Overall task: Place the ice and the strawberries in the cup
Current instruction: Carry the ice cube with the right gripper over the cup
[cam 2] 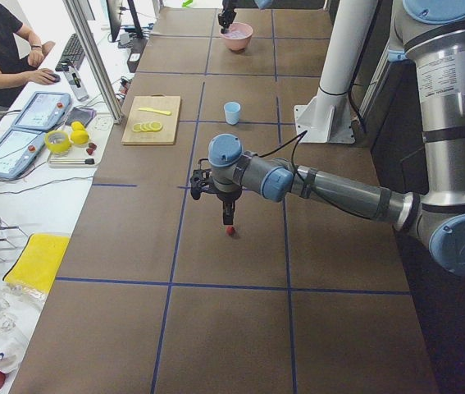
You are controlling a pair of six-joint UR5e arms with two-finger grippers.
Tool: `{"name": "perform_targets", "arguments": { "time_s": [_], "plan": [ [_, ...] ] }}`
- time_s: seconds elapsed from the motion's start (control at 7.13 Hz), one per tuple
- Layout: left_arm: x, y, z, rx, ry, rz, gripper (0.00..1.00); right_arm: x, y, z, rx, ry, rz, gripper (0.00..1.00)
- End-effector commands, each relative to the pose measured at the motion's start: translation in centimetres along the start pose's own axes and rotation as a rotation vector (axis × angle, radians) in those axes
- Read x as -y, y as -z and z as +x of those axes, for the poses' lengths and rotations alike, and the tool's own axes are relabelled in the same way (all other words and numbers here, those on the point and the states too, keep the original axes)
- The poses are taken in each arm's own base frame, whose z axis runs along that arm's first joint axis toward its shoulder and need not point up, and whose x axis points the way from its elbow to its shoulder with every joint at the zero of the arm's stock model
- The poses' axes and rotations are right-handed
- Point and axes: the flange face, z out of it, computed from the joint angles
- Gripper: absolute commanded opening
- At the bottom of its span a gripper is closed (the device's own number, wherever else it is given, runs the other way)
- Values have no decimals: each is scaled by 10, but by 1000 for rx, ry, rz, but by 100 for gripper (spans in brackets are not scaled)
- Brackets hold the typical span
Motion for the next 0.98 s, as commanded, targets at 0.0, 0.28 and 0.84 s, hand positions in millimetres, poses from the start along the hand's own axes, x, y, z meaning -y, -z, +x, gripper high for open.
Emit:
{"name": "perform_targets", "arguments": {
  "time_s": [0.0,0.28,0.84],
  "plan": [
    [0,-1,-1,1,2,-2,100,-93,-30,-104,44,-97,-54,0],
    [0,0,-1,1,3,-1,100,-187,-60,-192,24,-136,-41,0],
    [0,0,-1,0,2,0,100,-268,-127,-264,21,-158,17,0]
  ]
}}
